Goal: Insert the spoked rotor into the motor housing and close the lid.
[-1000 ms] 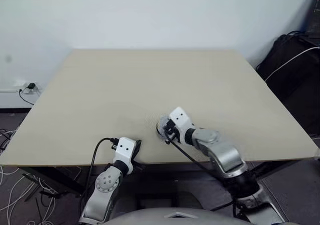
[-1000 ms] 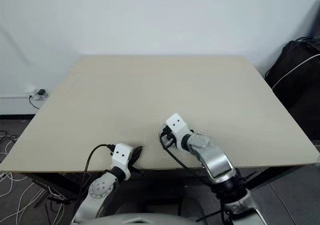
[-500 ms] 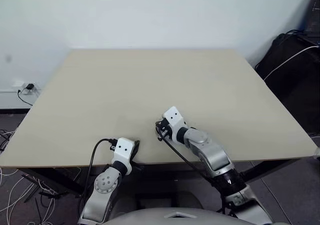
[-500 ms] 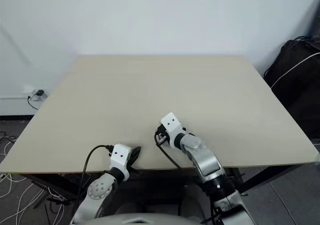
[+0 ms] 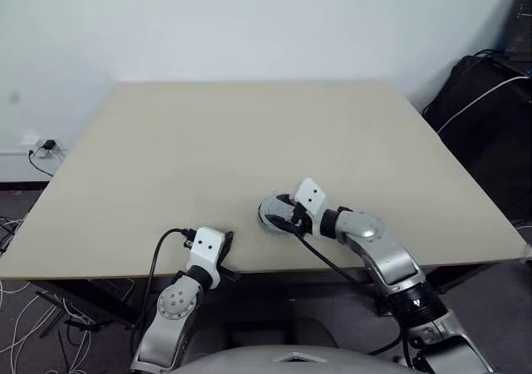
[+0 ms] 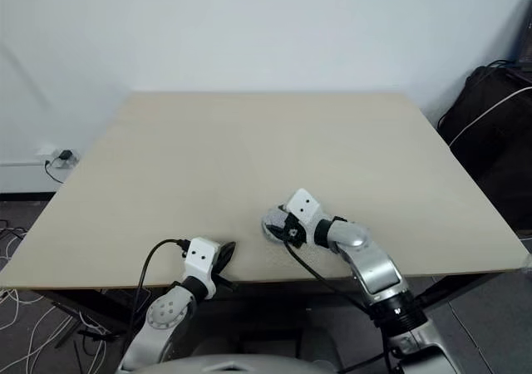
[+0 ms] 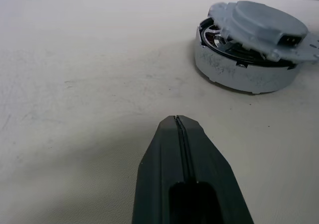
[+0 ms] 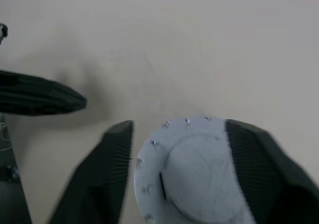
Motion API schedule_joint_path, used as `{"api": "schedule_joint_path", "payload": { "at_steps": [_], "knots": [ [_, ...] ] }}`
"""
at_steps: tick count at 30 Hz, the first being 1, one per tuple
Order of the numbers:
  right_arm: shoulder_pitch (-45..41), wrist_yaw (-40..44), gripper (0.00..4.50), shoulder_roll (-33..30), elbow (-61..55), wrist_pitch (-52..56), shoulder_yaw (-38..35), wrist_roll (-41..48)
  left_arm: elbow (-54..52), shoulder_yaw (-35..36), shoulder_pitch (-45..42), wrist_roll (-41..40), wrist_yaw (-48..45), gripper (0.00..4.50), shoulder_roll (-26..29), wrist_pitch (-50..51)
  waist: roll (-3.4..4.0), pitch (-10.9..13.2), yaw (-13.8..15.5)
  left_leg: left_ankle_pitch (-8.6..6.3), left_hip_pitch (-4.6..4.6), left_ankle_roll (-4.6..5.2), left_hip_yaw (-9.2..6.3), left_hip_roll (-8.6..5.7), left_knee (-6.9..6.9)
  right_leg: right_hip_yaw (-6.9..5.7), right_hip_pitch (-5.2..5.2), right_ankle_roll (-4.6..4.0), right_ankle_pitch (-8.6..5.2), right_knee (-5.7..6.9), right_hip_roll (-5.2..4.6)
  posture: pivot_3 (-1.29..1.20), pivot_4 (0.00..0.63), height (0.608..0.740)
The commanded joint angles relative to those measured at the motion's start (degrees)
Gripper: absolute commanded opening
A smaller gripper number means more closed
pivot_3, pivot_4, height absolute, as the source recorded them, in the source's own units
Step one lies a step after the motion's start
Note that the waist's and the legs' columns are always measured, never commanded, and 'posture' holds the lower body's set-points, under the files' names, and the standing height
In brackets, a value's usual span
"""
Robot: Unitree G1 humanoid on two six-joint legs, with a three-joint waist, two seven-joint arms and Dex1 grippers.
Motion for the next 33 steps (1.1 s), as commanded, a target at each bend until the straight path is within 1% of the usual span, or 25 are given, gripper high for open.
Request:
{"api": "schedule_joint_path", "payload": {
  "at_steps": [1, 2, 10, 17, 33],
  "knots": [
    [-1.1, 0.7, 4.24, 0.1, 1.1, -0.7, -2.0, 1.2, -2.1, -0.3, -0.9, -0.3, 0.0, 0.0, -0.1, -0.3, 0.0, 0.0, 0.0, 0.0, 0.0, 0.0, 0.0, 0.0, 0.0, 0.0, 0.0, 0.0, 0.0, 0.0, 0.0, 0.0, 0.0, 0.74],
    [-1.2, 0.7, 4.47, 0.4, 1.7, -0.5, -2.2, 1.3, -2.2, -0.3, -0.9, -0.3, 0.0, 0.0, -0.1, -0.3, 0.0, 0.0, 0.0, 0.0, 0.0, 0.0, 0.0, 0.01, 0.0, 0.0, -0.01, 0.0, 0.0, 0.01, 0.0, 0.0, 0.0, 0.74],
    [-3.1, 0.0, 4.47, 1.9, 6.8, 0.1, -3.0, 1.1, -2.9, -0.2, -0.1, -0.3, 0.3, 0.0, -0.2, -0.1, 0.0, 0.0, 0.1, 0.0, 0.0, 0.0, 0.01, 0.0, 0.0, 0.01, 0.0, 0.0, 0.0, 0.01, 0.0, 0.0, 0.0, 0.74],
    [-5.5, -2.6, 4.47, 4.0, 11.4, 0.7, -3.1, -0.1, -3.2, -0.1, 0.5, -0.3, 0.8, 0.0, -0.3, -0.2, 0.01, 0.0, 0.0, 0.0, 0.01, 0.0, 0.02, 0.01, 0.0, 0.02, 0.0, 0.0, 0.01, 0.02, 0.0, 0.0, 0.0, 0.74],
    [-4.8, -1.0, 4.47, 2.7, 12.8, 1.1, -2.1, -1.8, -3.1, 0.0, 0.6, -0.4, 1.6, 0.0, -0.4, -0.5, 0.03, 0.0, 0.1, 0.0, 0.01, -0.01, 0.02, -0.01, 0.0, 0.03, 0.01, 0.0, 0.01, 0.03, 0.0, 0.0, 0.0, 0.74]
  ]
}}
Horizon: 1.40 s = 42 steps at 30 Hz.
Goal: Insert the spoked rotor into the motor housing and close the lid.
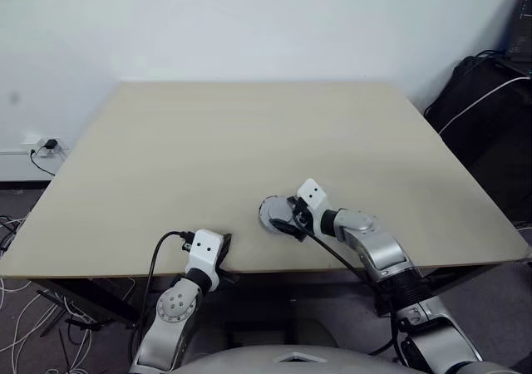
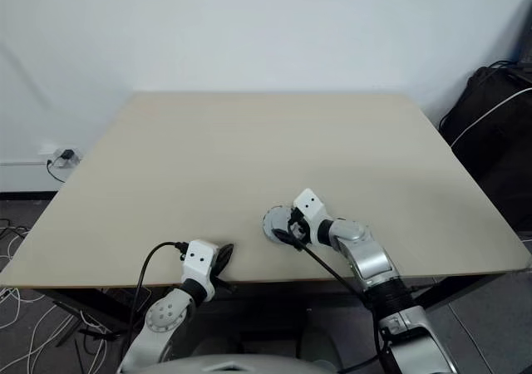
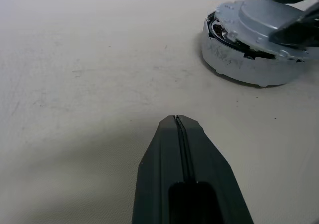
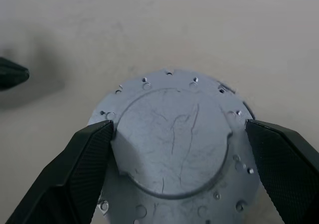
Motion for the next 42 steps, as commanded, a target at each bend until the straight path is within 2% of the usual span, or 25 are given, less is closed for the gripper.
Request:
{"api": "schedule_joint_path", "payload": {
  "at_steps": [1, 3, 5, 13, 18, 30, 42],
  "knots": [
    [-0.2, -0.4, 4.29, -0.1, -0.8, -0.4, -1.0, -0.3, -2.9, -0.1, -0.5, -0.4, 0.2, 0.0, -0.3, -0.6, 0.0, 0.0, 0.0, 0.0, 0.01, 0.0, 0.0, 0.0, 0.0, 0.0, 0.01, 0.0, 0.0, 0.0, 0.0, 0.0, 0.0, 0.74],
    [-0.3, -0.9, 3.89, 0.1, -0.6, -0.5, -1.1, -0.6, -2.9, -0.2, -0.6, -0.3, 0.2, 0.0, -0.3, -0.6, 0.01, 0.0, 0.0, 0.0, 0.02, 0.0, 0.0, 0.0, 0.01, 0.0, 0.02, 0.0, 0.0, 0.0, 0.0, 0.0, 0.0, 0.74],
    [-0.3, -1.0, 3.28, 0.2, -0.5, -0.6, -1.2, -0.6, -2.8, -0.2, -0.6, -0.4, 0.2, 0.0, -0.3, -0.6, 0.01, 0.0, 0.1, 0.0, 0.02, 0.0, 0.0, -0.01, 0.01, 0.0, 0.04, 0.01, 0.0, 0.0, 0.0, 0.0, 0.0, 0.74],
    [-0.2, -1.7, 3.27, 1.5, -1.3, -0.1, -3.0, 1.3, -2.7, -0.1, -0.7, -0.4, 0.2, 0.0, -0.3, -0.5, 0.01, 0.0, 0.0, 0.0, 0.02, 0.0, 0.0, 0.0, 0.02, 0.0, 0.03, 0.01, 0.01, 0.01, 0.0, 0.0, 0.0, 0.74],
    [-0.1, -4.9, 3.27, 3.5, -1.8, 1.8, -5.8, 2.5, -2.6, -0.1, -0.7, -0.5, 0.2, 0.0, -0.4, -0.6, 0.01, 0.0, 0.1, 0.0, 0.01, 0.0, 0.0, -0.01, 0.02, 0.0, 0.02, 0.01, 0.01, 0.01, -0.01, 0.0, 0.0, 0.74],
    [-0.6, -4.5, 3.27, 2.7, -1.7, 3.4, -1.0, -2.1, -2.2, 0.0, -1.0, -0.5, 0.2, 0.0, -0.4, -0.9, 0.04, 0.0, 0.1, 0.0, 0.03, 0.0, 0.0, -0.01, 0.02, 0.01, 0.04, 0.01, 0.01, 0.01, -0.01, 0.0, 0.0, 0.74],
    [-1.7, -7.1, 3.27, 2.6, -3.3, 10.1, 2.0, -5.5, -1.9, 0.0, -1.1, -0.4, 0.3, 0.0, -0.4, -1.3, 0.08, -0.1, 0.0, 0.01, 0.14, -0.01, 0.01, 0.01, 0.02, 0.01, 0.12, 0.01, 0.01, 0.04, 0.0, 0.0, 0.0, 0.74]
  ]
}}
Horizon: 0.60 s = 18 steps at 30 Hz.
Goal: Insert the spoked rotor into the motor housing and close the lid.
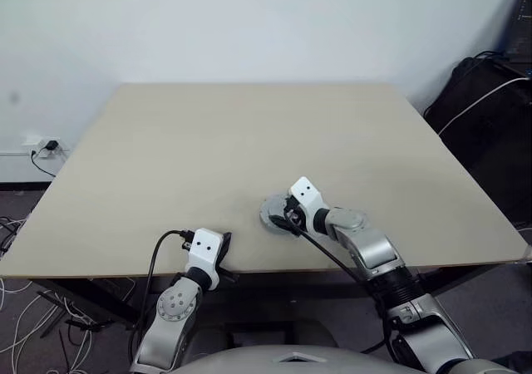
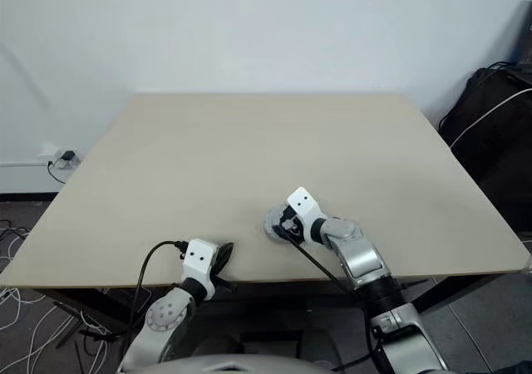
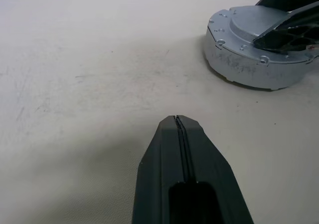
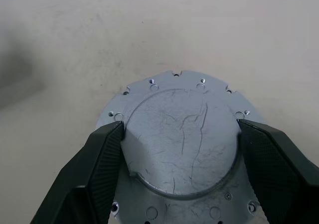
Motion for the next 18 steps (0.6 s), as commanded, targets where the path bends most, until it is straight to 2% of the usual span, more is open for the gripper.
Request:
{"api": "schedule_joint_path", "payload": {
  "at_steps": [1, 10, 13, 18],
  "knots": [
    [-0.5, -0.7, 3.27, -0.5, -0.7, 1.8, 0.9, -1.6, -1.9, 0.0, -0.8, -0.4, 0.1, 0.0, -0.3, -1.1, 0.03, 0.0, 0.0, 0.0, 0.0, 0.0, 0.0, 0.0, 0.0, 0.0, 0.0, 0.0, 0.0, 0.0, 0.0, 0.0, 0.0, 0.74],
    [-1.6, 0.1, 3.27, -0.8, -1.6, 6.6, 1.2, -0.6, -1.8, 0.6, -4.1, 0.1, 0.7, 0.0, -0.3, 1.2, 0.07, -0.1, 0.2, 0.0, -0.01, 0.0, -0.01, -0.02, 0.0, 0.0, 0.0, 0.0, 0.0, 0.0, 0.0, 0.0, 0.0, 0.74],
    [-1.6, -0.1, 3.27, -0.7, -1.7, 6.6, 1.4, -0.7, 0.7, 0.9, -9.2, 1.5, 1.3, 0.0, 0.1, 2.1, 0.08, -0.1, 0.2, 0.01, 0.0, 0.0, -0.01, -0.03, 0.0, -0.01, 0.04, 0.01, 0.0, -0.01, 0.0, 0.0, 0.0, 0.74],
    [-1.3, 0.1, 3.27, -0.7, -2.0, 6.8, 1.8, -0.5, 6.8, 2.1, -18.3, -0.8, -2.1, 0.0, 0.8, 3.2, 0.06, -0.1, 0.0, 0.02, 0.01, -0.02, -0.02, -0.06, 0.0, -0.01, 0.07, 0.05, 0.03, -0.03, 0.02, 0.0, 0.0, 0.74]
  ]
}}
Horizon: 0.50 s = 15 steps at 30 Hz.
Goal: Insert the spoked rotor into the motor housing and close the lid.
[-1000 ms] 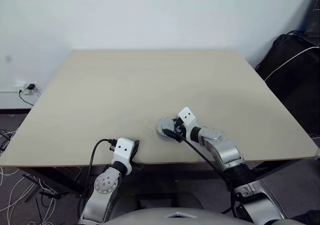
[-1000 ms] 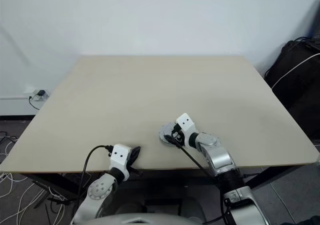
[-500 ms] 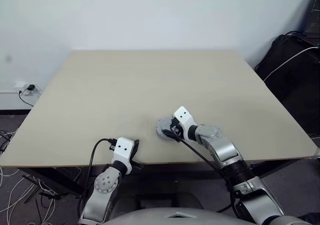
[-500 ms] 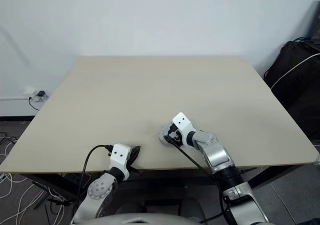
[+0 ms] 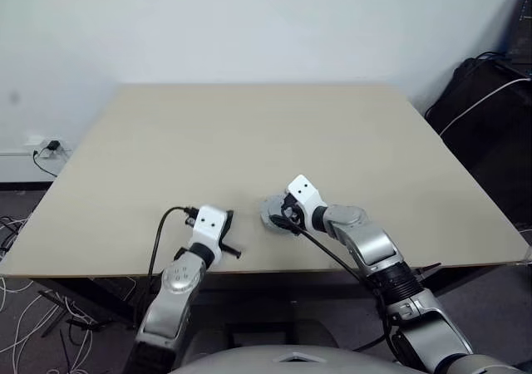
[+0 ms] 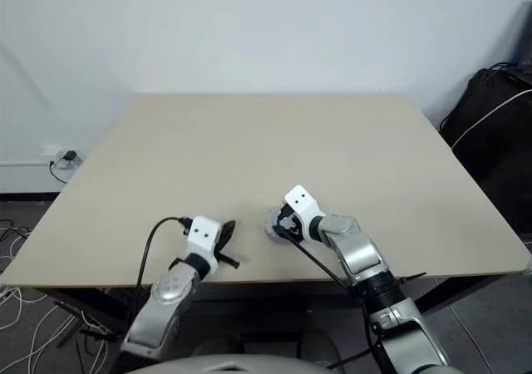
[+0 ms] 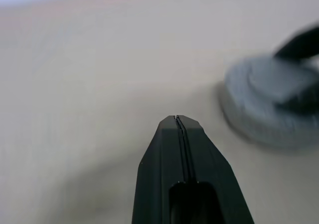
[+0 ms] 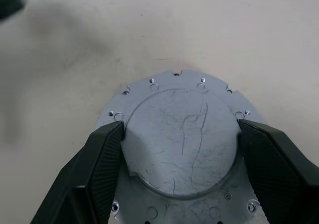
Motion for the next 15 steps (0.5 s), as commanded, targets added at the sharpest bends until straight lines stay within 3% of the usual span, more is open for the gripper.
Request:
{"api": "schedule_joint_path", "payload": {
  "at_steps": [1, 8, 15],
  "knots": [
    [0.2, 0.2, 3.27, -0.2, -0.3, 1.7, 0.6, -0.4, 3.6, 1.3, -6.0, -2.2, -2.9, 0.0, 0.3, 2.1, 0.01, 0.0, -0.1, 0.0, 0.0, 0.0, 0.0, -0.01, 0.0, 0.0, 0.0, 0.0, 0.0, 0.01, 0.0, 0.0, 0.0, 0.74],
    [0.9, -0.5, 3.27, 0.3, -0.6, 1.8, 0.8, -0.4, 11.6, 3.3, -18.5, -10.5, -11.2, 0.0, -1.7, 12.4, -0.03, 0.0, -0.3, 0.01, -0.02, -0.02, -0.03, -0.04, 0.0, 0.0, 0.02, 0.31, 0.17, -0.04, 0.02, 0.0, 0.0, 0.74],
    [2.0, -1.6, 3.27, 1.6, -1.8, 2.5, 0.4, 0.2, 18.4, 1.6, -23.9, -12.8, -17.7, 0.0, -2.9, 17.5, -0.04, 0.0, -0.9, 0.04, -0.02, -0.08, -0.04, -0.05, -0.01, 0.0, 0.03, 0.31, 0.16, -0.06, 0.03, 0.0, 0.0, 0.74]
  ]
}}
